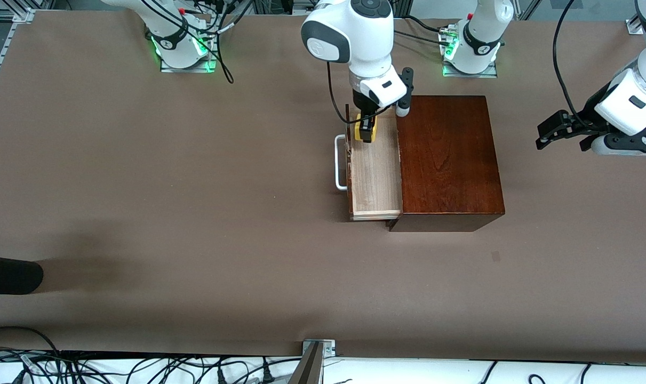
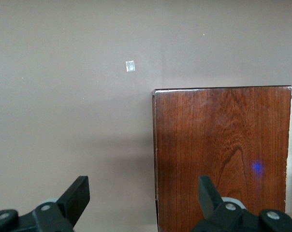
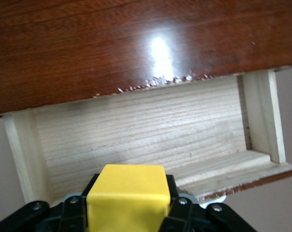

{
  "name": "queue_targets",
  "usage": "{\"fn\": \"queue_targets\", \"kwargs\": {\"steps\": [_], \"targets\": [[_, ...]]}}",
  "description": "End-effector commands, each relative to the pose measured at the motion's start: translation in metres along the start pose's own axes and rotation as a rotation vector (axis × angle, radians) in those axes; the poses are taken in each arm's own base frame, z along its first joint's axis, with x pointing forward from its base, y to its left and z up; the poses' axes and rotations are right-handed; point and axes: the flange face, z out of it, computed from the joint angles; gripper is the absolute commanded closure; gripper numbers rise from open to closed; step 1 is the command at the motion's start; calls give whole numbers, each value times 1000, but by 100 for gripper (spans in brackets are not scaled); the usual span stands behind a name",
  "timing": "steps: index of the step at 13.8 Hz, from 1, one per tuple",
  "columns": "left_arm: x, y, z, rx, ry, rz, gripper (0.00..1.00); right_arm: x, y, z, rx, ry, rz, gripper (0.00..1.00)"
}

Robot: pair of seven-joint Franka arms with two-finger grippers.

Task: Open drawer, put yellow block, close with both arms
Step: 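Lower the yellow cube into the drawer with the right gripper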

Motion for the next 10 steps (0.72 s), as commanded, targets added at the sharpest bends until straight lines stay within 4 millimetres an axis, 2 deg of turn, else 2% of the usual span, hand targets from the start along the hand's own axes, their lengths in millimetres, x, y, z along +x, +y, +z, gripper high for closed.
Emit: {"fn": "queue_targets", "kwargs": {"steps": [1,5,10], "targets": [[1,-1,-8,17,-4,3,0,9,-7,15,-8,-15,-91,100],[1,0,-8,17,-5,6,0,7,7,35,0,-12,-123,100],[1,0,-8,17,-5,6,0,5,2,63,22,-36,-162,100]]}}
